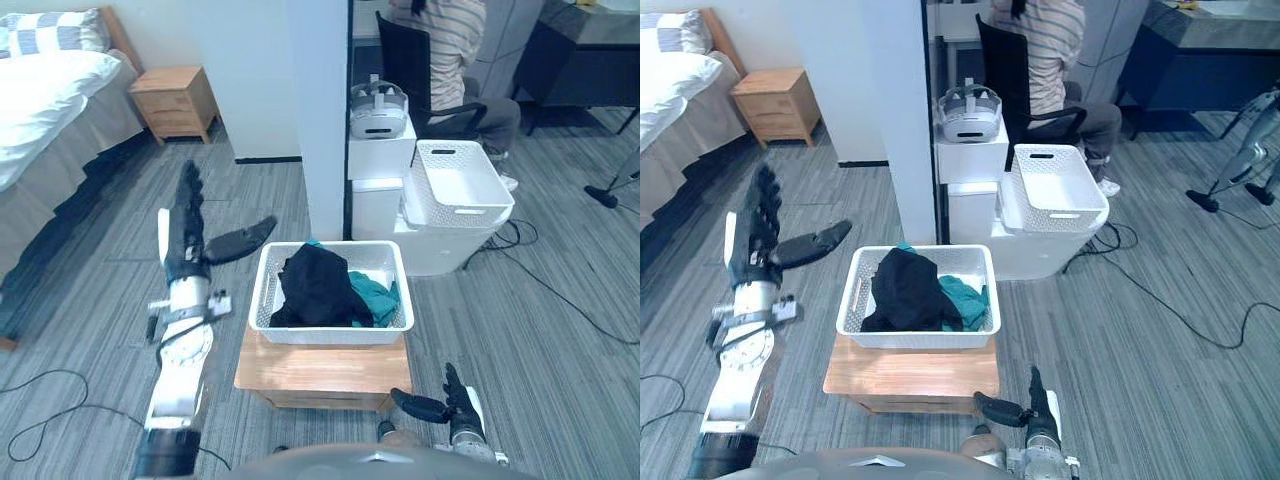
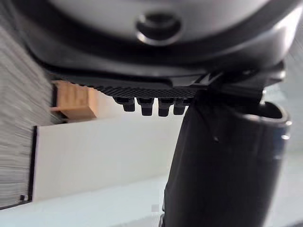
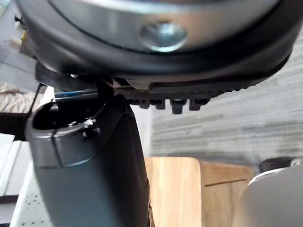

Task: Tidy up the quilt and then pick up the clothes from the bed and put them into the laundry hamper

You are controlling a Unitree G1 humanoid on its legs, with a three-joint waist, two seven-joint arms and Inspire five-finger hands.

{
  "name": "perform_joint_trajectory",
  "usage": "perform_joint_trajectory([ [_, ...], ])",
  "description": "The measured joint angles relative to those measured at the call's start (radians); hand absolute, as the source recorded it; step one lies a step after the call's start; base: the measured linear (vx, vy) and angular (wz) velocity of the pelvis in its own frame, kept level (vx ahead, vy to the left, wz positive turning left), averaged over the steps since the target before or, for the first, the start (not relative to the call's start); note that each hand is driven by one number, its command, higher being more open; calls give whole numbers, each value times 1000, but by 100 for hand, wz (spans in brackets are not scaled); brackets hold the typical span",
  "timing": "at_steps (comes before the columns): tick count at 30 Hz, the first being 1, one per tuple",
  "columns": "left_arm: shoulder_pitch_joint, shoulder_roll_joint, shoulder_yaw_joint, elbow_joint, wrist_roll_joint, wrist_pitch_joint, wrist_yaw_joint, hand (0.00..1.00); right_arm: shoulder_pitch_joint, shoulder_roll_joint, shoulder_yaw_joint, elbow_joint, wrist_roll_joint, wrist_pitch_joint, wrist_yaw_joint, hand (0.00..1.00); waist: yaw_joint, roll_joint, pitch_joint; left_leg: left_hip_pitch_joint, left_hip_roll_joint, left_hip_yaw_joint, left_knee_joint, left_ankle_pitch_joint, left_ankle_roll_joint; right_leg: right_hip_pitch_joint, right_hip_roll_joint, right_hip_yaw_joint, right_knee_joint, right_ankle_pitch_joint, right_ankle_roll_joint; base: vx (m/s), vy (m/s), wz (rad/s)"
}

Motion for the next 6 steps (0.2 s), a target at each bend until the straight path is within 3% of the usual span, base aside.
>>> perform_joint_trajectory([
  [4,140,-22,-5,171,-128,11,-59,100,-38,2,-37,107,9,7,-17,100,28,-16,9,14,-5,-26,0,-1,0,33,-6,-29,-7,-10,3,27,18,24],
  [6,211,-49,-5,353,-209,61,-91,100,-47,4,-38,151,10,10,-19,100,49,-32,9,27,-6,-23,0,-7,1,45,-8,-32,-6,-19,5,13,9,3],
])
